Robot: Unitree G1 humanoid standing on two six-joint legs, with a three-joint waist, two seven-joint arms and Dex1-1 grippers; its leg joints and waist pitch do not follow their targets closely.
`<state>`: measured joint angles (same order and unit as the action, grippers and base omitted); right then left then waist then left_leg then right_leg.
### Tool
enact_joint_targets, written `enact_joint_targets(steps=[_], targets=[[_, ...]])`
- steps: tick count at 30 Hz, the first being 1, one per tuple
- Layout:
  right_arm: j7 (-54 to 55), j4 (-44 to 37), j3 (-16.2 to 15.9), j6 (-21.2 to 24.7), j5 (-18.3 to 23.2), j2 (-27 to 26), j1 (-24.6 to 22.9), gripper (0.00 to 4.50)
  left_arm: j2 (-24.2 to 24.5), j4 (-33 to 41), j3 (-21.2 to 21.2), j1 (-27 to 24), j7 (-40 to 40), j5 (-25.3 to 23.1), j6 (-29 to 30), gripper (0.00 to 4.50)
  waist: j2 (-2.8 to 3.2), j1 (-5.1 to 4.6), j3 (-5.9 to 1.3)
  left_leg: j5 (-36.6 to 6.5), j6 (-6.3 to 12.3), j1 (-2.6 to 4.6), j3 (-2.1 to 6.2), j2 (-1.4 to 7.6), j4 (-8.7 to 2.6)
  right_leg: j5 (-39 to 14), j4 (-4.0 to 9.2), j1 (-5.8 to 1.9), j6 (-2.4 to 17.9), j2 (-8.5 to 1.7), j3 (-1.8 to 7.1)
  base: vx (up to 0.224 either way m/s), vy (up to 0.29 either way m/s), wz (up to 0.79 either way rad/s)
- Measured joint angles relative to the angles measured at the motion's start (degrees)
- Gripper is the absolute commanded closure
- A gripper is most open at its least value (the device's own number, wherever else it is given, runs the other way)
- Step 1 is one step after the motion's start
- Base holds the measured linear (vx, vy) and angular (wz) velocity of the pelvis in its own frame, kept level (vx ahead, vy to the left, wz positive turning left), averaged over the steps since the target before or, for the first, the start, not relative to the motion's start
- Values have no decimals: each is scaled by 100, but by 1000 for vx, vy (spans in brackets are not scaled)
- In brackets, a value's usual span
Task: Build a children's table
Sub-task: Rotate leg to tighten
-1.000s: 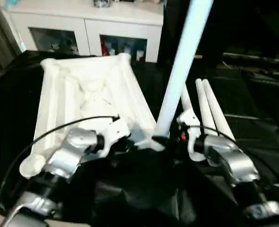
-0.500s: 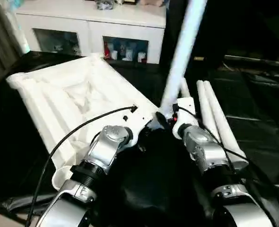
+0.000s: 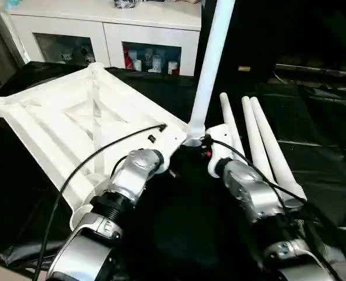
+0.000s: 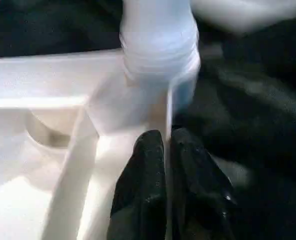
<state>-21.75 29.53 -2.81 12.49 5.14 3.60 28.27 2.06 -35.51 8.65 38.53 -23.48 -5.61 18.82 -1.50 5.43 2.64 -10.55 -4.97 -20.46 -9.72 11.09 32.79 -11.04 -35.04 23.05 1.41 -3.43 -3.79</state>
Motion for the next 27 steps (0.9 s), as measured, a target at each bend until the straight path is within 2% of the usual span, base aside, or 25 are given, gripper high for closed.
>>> enact_joint_targets(steps=[7, 11, 12, 14, 16, 17, 19, 21, 23, 24, 27], targets=[[13, -203, 76, 105, 128, -19, -99, 65, 62, 231, -613, 52, 415, 389, -13, 324, 1, -11, 1, 4, 10, -7, -1, 1, 1, -5, 5, 5, 3, 1, -1, 0, 0, 0], [18, -254, 68, 147, 142, -90, -109, 65, 567, 849, -1091, -234, 1026, 317, -10, 317, 5, -58, 3, 3, 8, -6, 0, 13, -2, -6, 1, 7, 5, 11, -4, 0, 0, 0], [28, -249, 67, 169, 139, -93, -108, 65, 773, 1036, -1287, -319, 1222, 227, 3, 298, 9, -47, 6, 3, 7, -4, 1, 18, -3, -7, 2, 8, 6, 12, -11, 0, 0, 0], [69, -237, 47, 192, 119, -128, -109, 65, 1096, 1399, -1602, -549, 1562, 61, 31, 278, 7, -45, 6, 3, 6, -4, 1, 21, -4, -10, 1, 8, 9, 15, -12, 0, 0, 0], [144, -220, 7, 207, 84, -163, -105, 65, 1440, 1858, -1981, -874, 1939, -173, 93, 277, 4, -33, 7, 3, 5, -9, -1, 22, -2, -13, 6, 8, 7, 15, -12, 0, 0, 0], [175, -208, -1, 214, 75, -188, -105, 65, 1572, 2058, -2189, -1017, 2106, -266, 123, 252, -7, -33, 13, 2, 5, -11, -1, 22, -3, -13, 7, 8, 7, 14, -13, 0, 0, 0], [232, -134, -12, 237, 62, -194, -99, 65, 1773, 2348, -2580, -1224, 2381, -420, 196, 240, -26, -8, 18, 3, 5, -15, -1, 22, -2, -14, 8, 8, 7, 15, -14, 0, 0, 0], [284, -81, -40, 241, -11, -218, -92, 65, 1958, 2567, -2809, -1441, 2546, -544, 255, 237, -35, 38, 20, 3, 5, -18, -1, 22, 1, -15, 7, 7, 6, 13, -13, 0, 0, 0], [411, 88, -58, 256, -64, -285, -7, 65, 2161, 2804, -2930, -1777, 2642, -642, 372, 234, -43, 43, 21, 3, 5, -13, -2, 22, 3, -14, 5, 6, 6, 12, -10, 0, 0, 0], [485, 148, -49, 259, -97, -280, 20, 65, 2227, 2848, -3018, -1949, 2655, -693, 462, 198, -47, 46, 24, 4, 4, -14, -2, 21, 3, -14, 4, 6, 5, 13, -10, 0, 0, 0], [632, 269, 3, 268, -125, -276, 107, 65, 2274, 3011, -3174, -2442, 2689, -785, 753, 194, -72, 62, 36, 4, 3, -11, -2, 23, 3, -14, 0, 5, 4, 13, -11, 0, 0, 0]])
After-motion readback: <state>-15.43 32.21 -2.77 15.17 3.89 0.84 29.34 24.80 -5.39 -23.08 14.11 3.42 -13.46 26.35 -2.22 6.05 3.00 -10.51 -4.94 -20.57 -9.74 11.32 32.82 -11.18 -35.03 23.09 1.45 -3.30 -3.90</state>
